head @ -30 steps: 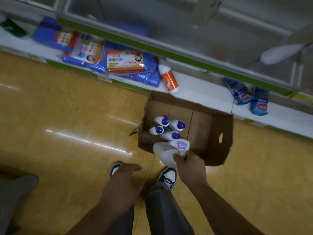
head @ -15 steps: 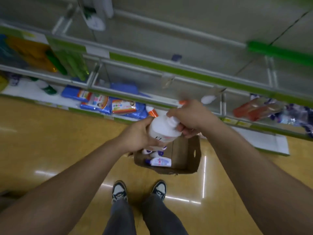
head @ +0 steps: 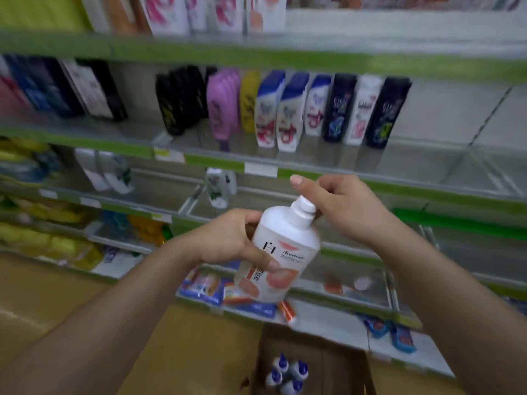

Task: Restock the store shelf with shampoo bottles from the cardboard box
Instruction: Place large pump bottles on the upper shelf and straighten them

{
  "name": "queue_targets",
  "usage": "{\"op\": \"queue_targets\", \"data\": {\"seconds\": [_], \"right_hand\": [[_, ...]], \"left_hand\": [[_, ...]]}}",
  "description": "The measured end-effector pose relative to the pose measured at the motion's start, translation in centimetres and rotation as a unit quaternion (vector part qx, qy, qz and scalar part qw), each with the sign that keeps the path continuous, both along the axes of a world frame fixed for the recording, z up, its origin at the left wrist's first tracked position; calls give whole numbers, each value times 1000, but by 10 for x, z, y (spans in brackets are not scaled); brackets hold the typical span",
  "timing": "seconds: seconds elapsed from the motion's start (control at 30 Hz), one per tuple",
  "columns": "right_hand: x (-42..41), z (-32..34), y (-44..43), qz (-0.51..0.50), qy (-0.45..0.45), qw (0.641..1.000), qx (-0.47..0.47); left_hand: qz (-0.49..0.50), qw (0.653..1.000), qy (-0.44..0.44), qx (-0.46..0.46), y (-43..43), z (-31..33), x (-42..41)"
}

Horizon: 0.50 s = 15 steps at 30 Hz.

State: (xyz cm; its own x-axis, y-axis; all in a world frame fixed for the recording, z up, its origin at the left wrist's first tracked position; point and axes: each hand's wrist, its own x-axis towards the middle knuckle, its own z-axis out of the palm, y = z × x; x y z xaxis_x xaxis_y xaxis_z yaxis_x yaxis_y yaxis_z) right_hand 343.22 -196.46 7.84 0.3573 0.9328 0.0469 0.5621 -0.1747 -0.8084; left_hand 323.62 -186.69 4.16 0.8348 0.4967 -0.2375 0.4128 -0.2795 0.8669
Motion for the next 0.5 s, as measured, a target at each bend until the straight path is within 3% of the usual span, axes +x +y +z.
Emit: {"op": "queue_targets", "data": {"seconds": [0.23,0.4,0.5], "right_hand": [[14,94,-3,-48,-123,985,108],[28,121,-16,29,113,982,148],[30,124,-9,60,94,987,115]], "left_hand": [[28,994,-66,87,-8,98,12],[65,981,-149,110,4,148,22],[66,974,-178,125,19,181,32]]}}
